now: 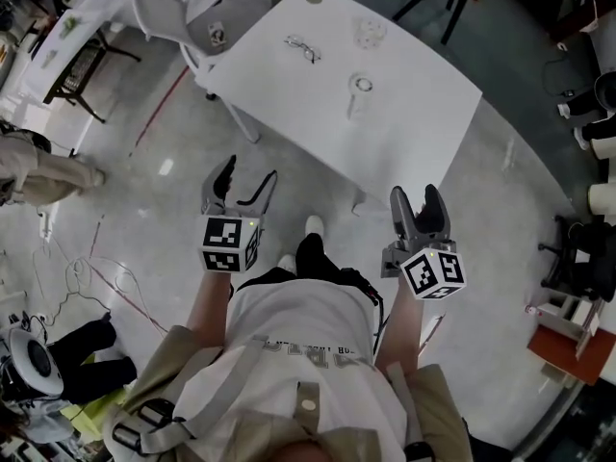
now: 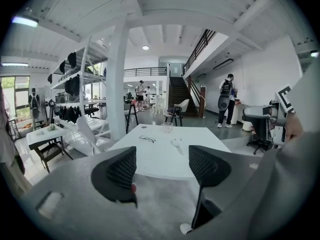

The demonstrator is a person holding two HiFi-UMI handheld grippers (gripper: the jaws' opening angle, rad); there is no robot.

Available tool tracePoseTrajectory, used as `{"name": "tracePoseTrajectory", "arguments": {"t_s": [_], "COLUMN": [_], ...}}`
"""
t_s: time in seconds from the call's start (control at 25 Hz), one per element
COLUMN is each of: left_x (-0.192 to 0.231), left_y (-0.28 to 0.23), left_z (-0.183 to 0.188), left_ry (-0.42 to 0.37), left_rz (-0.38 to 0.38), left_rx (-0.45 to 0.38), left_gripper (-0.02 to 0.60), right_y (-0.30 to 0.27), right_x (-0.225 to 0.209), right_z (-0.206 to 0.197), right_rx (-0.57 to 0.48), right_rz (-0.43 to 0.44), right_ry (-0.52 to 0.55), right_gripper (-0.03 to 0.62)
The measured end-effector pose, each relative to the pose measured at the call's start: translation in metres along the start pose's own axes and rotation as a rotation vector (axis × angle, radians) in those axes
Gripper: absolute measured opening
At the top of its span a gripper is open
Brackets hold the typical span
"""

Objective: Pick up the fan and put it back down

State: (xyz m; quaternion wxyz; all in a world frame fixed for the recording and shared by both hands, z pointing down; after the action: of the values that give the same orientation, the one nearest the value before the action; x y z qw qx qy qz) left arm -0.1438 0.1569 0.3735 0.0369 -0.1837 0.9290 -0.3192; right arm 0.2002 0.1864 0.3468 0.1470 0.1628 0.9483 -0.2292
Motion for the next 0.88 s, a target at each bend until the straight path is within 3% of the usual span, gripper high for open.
{"name": "tracePoseTrajectory", "arguments": {"t_s": [0.48, 0.88], "left_x": [-0.024, -0.030], "left_y": [-0.056, -0.083], "left_z": [0.047, 0.042], "left_ry": [0.015, 0.007], "left_rz": [0.053, 0.061], "left_rx": [-0.004, 0.064], "left_gripper": [0.341, 0.341], "right_y": [-0.051, -0.074], "right_x": [-0.058, -0.083], "right_z": [0.038, 0.025], "right_rx": [0.100, 0.156], "right_rz": [0.069, 0.078], "right_ry": [-0.022, -0.080], "right_gripper": [0.359, 0.362]}}
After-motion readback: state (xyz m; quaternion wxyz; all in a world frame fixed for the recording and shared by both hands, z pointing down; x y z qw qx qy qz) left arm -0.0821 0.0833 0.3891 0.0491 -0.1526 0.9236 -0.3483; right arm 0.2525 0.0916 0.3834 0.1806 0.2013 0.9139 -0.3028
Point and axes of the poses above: the fingertips, and each gripper's own axes: y backward along the fingers, x to its left, z out of its top, the point moved 7 cm from there along y, backward along the fingers, and after that the axes turned 13 degrees about x, right-handed, at the moved point
